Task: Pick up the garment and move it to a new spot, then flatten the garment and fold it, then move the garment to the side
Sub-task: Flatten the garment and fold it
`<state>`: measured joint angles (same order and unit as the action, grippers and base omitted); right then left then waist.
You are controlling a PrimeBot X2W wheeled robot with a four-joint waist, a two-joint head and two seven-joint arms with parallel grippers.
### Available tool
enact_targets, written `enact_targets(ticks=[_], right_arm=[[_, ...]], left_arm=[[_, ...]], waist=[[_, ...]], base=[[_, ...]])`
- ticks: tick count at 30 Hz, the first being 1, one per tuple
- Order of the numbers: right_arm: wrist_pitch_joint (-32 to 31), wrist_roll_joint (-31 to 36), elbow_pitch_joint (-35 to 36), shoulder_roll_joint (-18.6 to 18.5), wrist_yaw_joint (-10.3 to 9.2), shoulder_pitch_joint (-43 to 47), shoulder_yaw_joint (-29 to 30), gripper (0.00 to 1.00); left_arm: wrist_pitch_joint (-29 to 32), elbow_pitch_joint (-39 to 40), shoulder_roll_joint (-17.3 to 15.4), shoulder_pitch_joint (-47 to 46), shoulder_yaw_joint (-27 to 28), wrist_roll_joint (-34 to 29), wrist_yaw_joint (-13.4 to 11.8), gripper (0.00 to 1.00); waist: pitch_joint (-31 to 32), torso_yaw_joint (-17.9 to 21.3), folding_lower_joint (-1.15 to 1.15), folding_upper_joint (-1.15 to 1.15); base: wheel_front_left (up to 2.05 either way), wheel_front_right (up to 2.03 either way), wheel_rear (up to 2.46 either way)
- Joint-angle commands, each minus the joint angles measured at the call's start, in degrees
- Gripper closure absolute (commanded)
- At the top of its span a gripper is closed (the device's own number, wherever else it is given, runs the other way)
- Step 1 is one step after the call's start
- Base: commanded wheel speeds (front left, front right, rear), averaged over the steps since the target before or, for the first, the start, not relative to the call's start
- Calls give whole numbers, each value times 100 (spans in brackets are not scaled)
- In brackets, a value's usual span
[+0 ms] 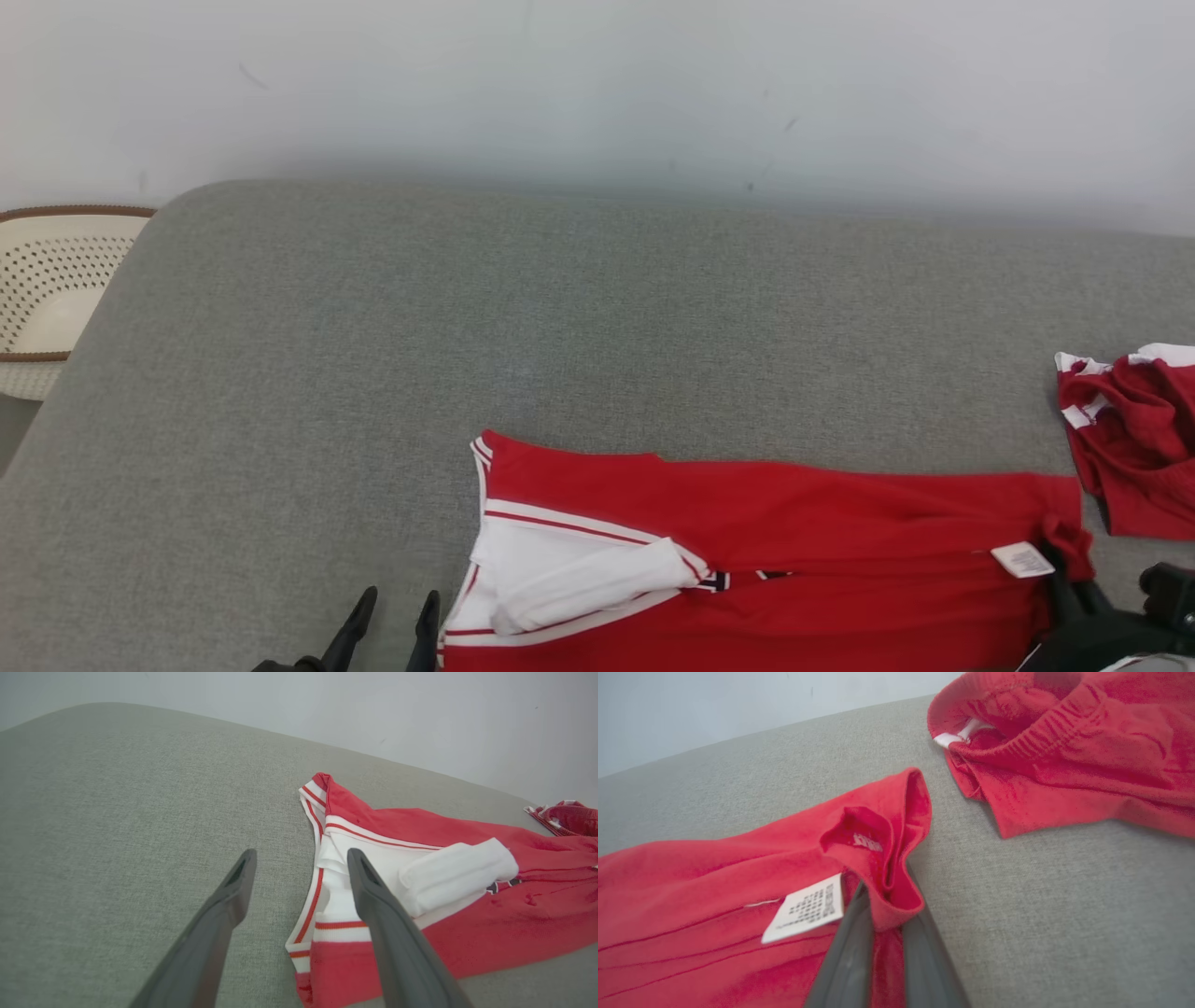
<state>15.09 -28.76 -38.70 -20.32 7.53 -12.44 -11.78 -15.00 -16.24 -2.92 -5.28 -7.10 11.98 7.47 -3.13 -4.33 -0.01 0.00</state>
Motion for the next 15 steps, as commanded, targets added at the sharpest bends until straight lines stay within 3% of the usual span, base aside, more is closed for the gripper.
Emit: enact_targets(ticks=[1, 8, 12, 15], right_arm=[[5, 50, 13, -92, -9, -62, 52, 100], [5, 192, 419, -342, -9, -302, -28, 100], [5, 108, 1050, -332, -8, -339, -727, 100], [4, -32, 1462, -343, -8, -415, -1570, 100]], left_arm=[[-24, -9, -1, -2, -35, 25, -6, 0], [-24, -30, -3, -32, -143, 157, -6, 0], [-24, -64, -2, -25, -182, 195, -6, 0], [-24, -110, -2, -53, -228, 228, -6, 0]], waist=[[13, 42, 1, 0], [4, 213, 1, 0], [-9, 330, 1, 0], [-9, 379, 1, 0]], base=[[0, 0, 0], [0, 0, 0], [0, 0, 0], [0, 0, 0]])
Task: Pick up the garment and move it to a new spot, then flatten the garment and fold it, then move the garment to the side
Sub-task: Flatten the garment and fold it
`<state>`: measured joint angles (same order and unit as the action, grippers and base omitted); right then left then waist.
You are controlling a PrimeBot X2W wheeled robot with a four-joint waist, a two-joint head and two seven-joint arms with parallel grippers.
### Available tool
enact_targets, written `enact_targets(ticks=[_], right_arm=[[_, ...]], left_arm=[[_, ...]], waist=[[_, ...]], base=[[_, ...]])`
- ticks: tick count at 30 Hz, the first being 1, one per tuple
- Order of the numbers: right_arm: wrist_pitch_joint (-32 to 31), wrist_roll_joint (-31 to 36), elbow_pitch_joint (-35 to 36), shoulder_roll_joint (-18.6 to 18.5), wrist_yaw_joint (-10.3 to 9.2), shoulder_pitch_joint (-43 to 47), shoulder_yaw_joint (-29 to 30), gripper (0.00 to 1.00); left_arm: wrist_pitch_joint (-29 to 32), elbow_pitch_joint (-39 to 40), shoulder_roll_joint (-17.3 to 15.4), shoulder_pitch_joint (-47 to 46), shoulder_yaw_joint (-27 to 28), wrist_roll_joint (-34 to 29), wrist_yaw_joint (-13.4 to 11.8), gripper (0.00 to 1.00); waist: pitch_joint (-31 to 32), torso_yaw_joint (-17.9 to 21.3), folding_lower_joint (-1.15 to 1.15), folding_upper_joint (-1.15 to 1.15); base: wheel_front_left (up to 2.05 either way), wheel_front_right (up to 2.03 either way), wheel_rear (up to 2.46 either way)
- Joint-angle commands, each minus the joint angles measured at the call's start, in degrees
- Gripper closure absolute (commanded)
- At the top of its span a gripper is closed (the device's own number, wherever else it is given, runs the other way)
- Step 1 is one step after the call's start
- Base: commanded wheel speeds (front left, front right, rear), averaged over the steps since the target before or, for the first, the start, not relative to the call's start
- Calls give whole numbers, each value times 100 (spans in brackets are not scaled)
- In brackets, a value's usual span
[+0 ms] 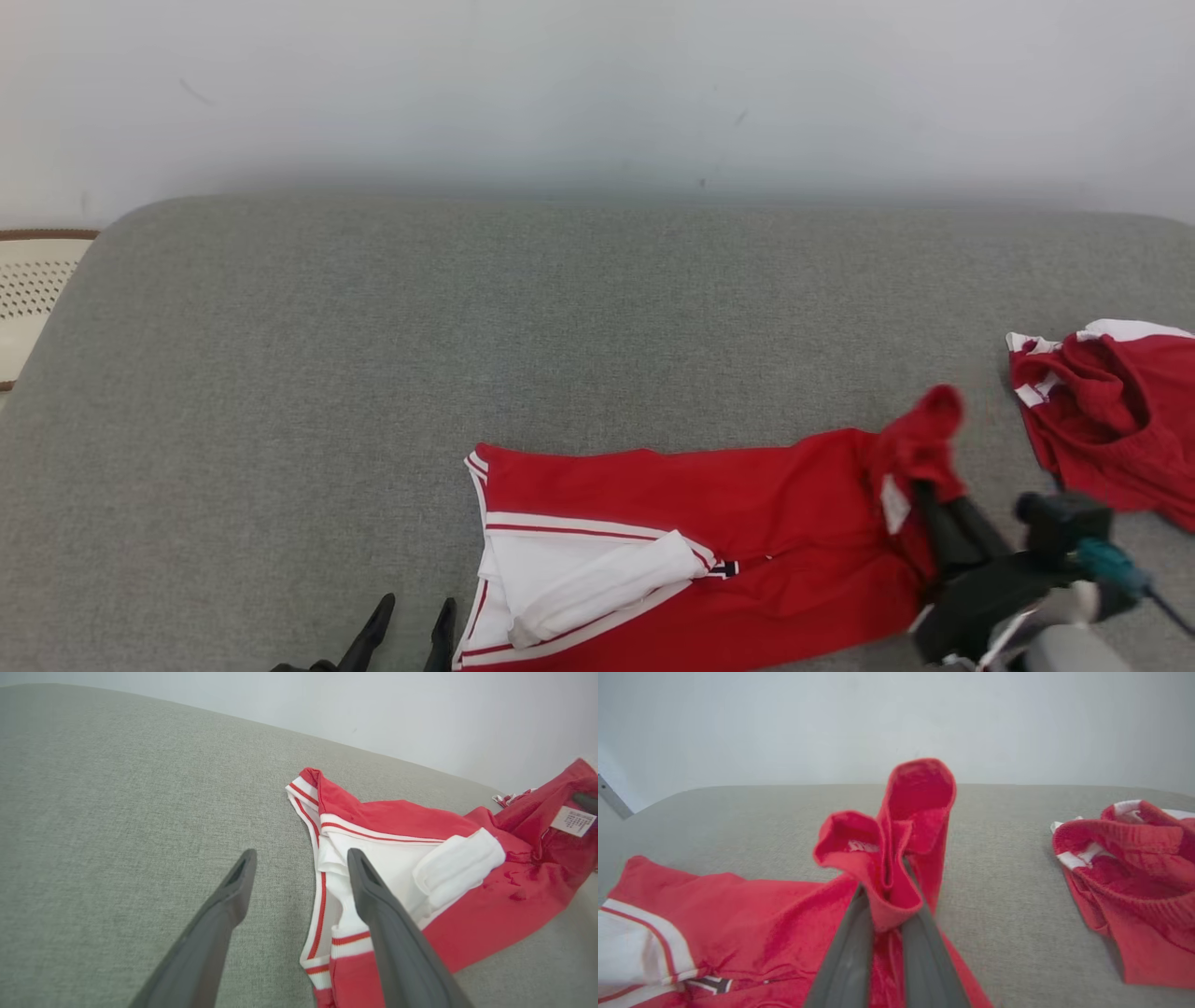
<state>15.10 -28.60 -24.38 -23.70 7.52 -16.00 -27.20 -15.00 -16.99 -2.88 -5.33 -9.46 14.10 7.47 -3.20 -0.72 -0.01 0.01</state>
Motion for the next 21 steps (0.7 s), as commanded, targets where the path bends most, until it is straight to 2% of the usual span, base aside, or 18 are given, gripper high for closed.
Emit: enact_targets(ticks=[1, 5, 9, 16, 21], right_arm=[[3, -121, 138, 2, -7, -112, -290, 100], [3, -436, 457, 47, -6, -292, -1355, 100], [4, -720, 581, 168, -6, -636, -2140, 100], [4, -990, 398, 471, -6, -1197, -3053, 100], [3, -1116, 97, 635, -6, -1398, -3399, 100]], left_arm=[[-24, -43, -6, -63, -18, 35, -6, 0], [-24, -69, -5, -94, -143, 97, -6, 0], [-23, -84, -8, -158, -189, 108, -10, 0], [-24, -116, -6, -121, -319, 203, -20, 0], [-24, -146, -5, -46, -374, 275, -31, 0]], waist=[[2, 24, 1, -1], [15, -42, 1, -1], [13, -203, 1, -1], [-5, -657, 1, -1], [-5, -928, 1, -1]], base=[[0, 0, 0], [0, 0, 0], [0, 0, 0], [0, 0, 0], [0, 0, 0]])
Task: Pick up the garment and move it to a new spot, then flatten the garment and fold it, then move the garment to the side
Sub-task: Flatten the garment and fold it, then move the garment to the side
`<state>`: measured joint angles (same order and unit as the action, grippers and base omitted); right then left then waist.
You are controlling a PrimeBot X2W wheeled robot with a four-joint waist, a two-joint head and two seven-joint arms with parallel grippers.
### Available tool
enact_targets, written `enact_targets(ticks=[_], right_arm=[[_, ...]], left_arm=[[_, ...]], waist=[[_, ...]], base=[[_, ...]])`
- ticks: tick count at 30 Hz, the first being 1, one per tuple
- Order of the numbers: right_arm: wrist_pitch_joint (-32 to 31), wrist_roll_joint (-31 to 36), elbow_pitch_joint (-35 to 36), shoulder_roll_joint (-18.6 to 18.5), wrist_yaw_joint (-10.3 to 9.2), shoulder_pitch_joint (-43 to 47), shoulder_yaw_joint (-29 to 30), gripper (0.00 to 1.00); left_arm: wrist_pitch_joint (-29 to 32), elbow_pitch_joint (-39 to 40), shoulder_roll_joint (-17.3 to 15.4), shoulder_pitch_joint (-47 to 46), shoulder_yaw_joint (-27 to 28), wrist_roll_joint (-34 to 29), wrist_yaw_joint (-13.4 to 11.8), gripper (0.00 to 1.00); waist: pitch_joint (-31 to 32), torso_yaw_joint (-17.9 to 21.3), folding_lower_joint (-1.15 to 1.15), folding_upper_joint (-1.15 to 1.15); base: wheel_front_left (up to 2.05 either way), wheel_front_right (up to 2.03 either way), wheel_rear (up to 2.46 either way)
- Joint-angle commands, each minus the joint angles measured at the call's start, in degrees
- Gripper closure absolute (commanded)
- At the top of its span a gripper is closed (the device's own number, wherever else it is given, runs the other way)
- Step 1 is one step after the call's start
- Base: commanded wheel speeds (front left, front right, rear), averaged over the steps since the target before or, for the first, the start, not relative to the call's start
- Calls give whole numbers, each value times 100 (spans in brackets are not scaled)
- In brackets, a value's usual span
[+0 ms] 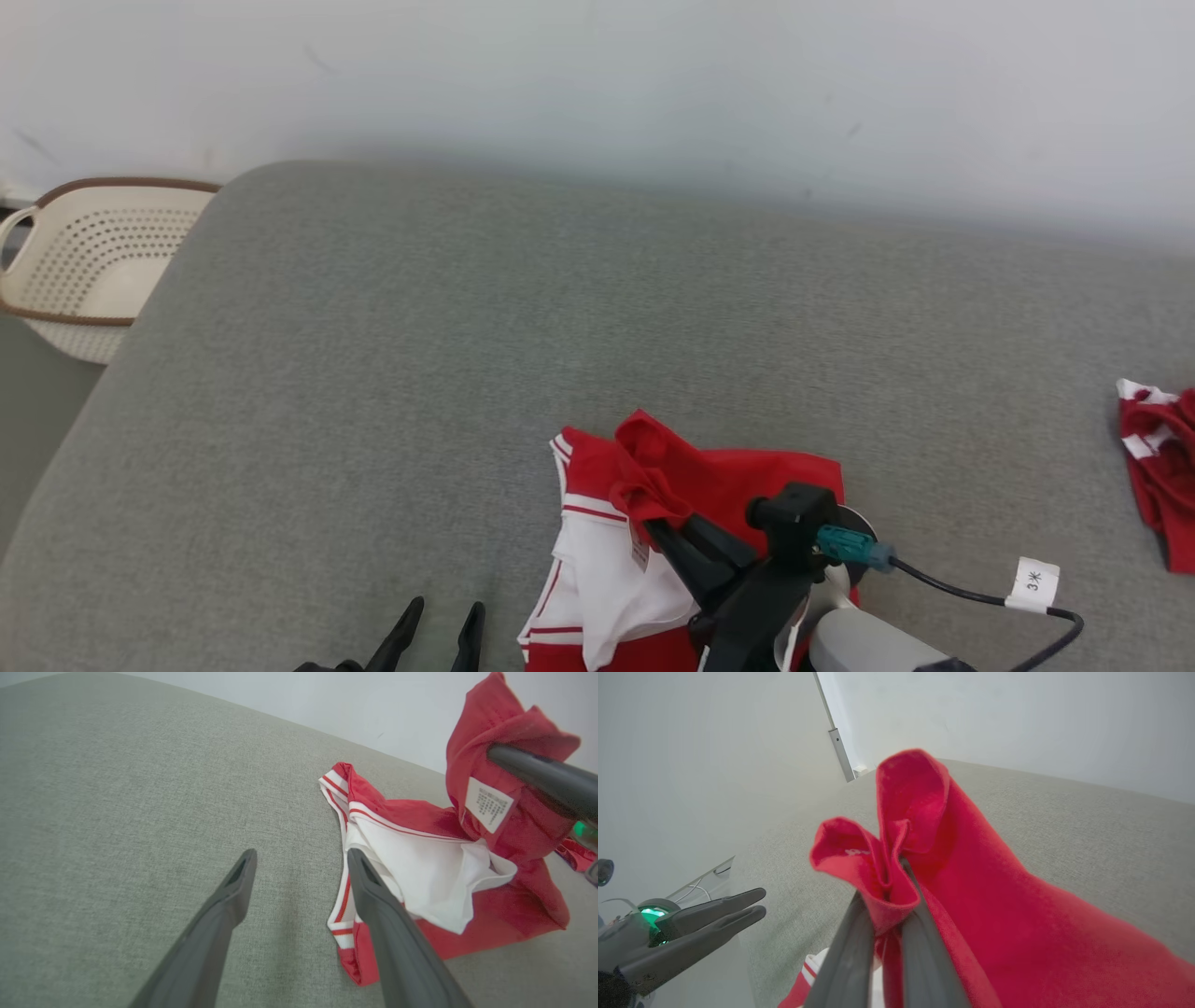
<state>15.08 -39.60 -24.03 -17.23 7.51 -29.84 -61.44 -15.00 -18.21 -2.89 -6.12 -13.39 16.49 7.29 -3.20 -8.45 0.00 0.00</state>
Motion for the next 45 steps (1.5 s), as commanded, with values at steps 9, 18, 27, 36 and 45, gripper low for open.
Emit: enact_targets(ticks=[9, 18, 27, 36, 45], right_arm=[[6, -290, -531, 497, -5, -298, 90, 0], [3, -299, 4, 126, -5, 201, 1415, 0], [4, -189, -200, -230, -3, 1318, 2358, 0], [4, -208, -792, 44, -3, 1416, 2369, 0], [-4, -410, -1332, 378, -2, 1315, 2179, 95]], left_arm=[[-24, 120, -5, -7, -107, 90, -31, 0], [-23, 140, -4, 31, -58, 77, -111, 0], [-24, 195, -5, -8, -55, -2, -126, 0], [-24, 190, -5, -76, -92, -49, -95, 0], [-24, 170, -5, 12, -54, -131, -46, 0]], waist=[[-79, -437, 0, 0], [-65, -140, 0, 0], [-21, 107, 0, 0], [-78, -104, 0, 0], [-33, -341, 0, 0]], base=[[0, 0, 0], [0, 0, 0], [0, 0, 0], [0, 0, 0], [0, 0, 0]])
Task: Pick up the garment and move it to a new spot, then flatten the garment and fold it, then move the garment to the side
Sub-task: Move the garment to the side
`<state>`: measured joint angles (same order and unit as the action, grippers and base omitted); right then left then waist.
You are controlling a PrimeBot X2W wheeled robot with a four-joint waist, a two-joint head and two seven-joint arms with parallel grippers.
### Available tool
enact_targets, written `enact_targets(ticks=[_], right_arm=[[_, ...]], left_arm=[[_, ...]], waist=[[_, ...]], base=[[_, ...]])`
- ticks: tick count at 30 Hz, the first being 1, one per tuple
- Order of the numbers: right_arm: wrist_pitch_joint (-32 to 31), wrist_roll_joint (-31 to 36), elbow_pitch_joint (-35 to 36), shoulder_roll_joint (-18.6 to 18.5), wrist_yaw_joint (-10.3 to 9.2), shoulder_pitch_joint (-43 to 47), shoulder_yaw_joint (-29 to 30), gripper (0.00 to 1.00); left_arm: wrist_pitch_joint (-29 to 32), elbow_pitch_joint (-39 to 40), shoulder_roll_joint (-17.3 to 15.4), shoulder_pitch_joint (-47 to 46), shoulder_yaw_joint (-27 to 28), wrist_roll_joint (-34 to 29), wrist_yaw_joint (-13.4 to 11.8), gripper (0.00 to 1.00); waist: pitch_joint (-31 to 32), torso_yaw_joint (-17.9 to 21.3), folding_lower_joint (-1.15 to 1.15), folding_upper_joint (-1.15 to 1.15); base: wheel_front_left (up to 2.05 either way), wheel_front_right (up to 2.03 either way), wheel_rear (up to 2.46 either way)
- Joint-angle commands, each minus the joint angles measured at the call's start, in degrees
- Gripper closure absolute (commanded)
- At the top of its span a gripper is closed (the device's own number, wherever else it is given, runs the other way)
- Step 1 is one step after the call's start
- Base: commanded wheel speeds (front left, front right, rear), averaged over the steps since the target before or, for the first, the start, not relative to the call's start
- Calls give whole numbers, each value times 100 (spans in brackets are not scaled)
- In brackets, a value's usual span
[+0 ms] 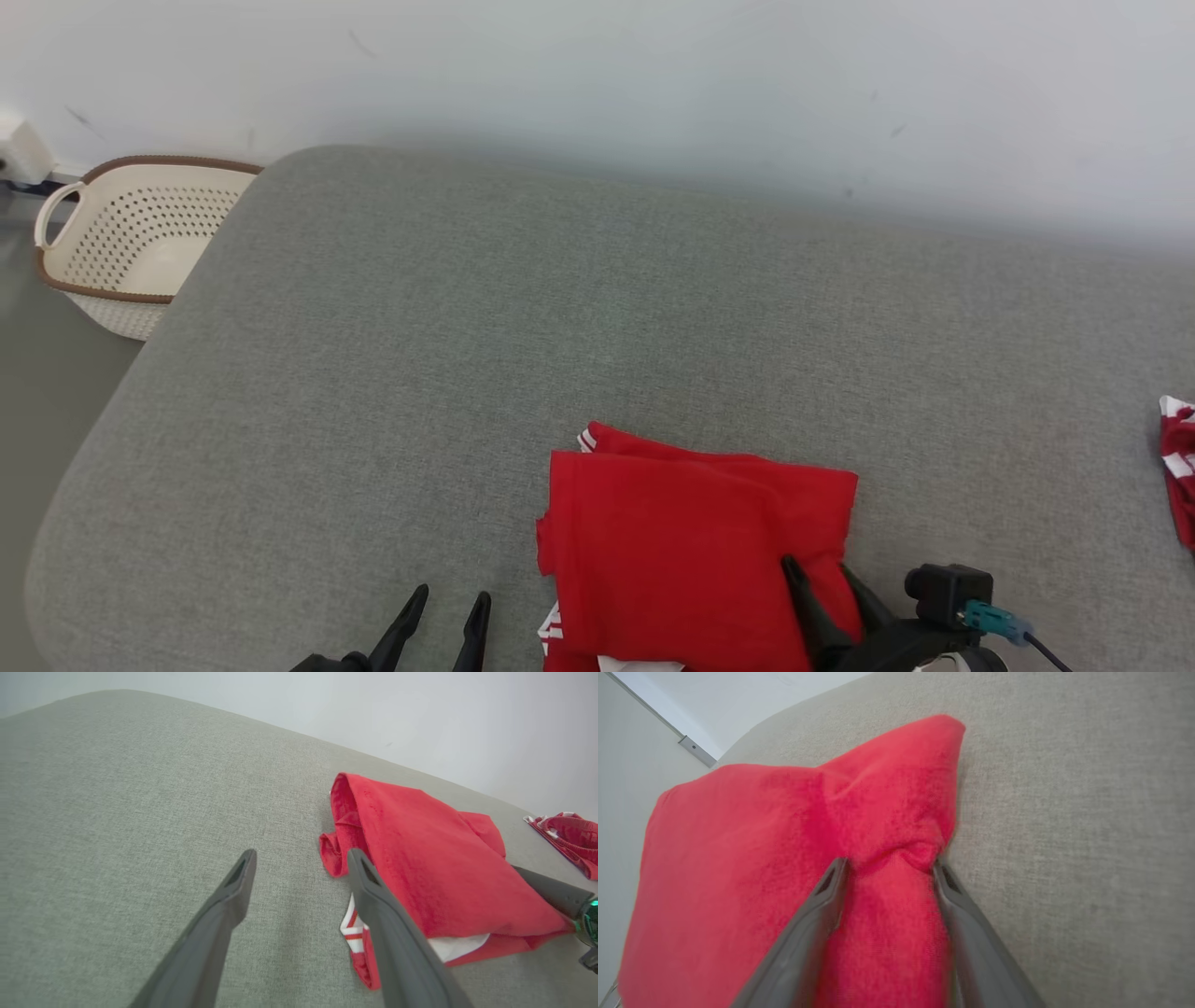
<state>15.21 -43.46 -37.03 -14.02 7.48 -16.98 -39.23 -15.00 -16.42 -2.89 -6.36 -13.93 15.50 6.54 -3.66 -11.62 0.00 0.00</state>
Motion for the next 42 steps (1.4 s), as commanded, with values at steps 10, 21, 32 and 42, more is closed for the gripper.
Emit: enact_targets(ticks=[10, 21, 32, 42], right_arm=[[-6, 331, 157, -235, 0, -129, 351, 100], [-6, 699, 201, -257, 0, -3, 839, 100], [-7, 689, 235, -295, 0, -2, 897, 100], [-7, 794, 313, -343, 0, -119, 1005, 100]], left_arm=[[-24, 111, -4, 79, 78, -41, -21, 0], [-23, 230, -4, 94, 143, -124, -83, 0], [-23, 402, -5, -247, 245, -219, -167, 0], [-23, 500, -6, -429, 106, -203, -158, 0]], waist=[[145, 323, 0, 0], [250, 1459, 0, 0], [-80, 3063, 0, 0], [-349, 3053, 0, 0]], base=[[0, 0, 0], [0, 0, 0], [0, 0, 0], [0, 0, 0]])
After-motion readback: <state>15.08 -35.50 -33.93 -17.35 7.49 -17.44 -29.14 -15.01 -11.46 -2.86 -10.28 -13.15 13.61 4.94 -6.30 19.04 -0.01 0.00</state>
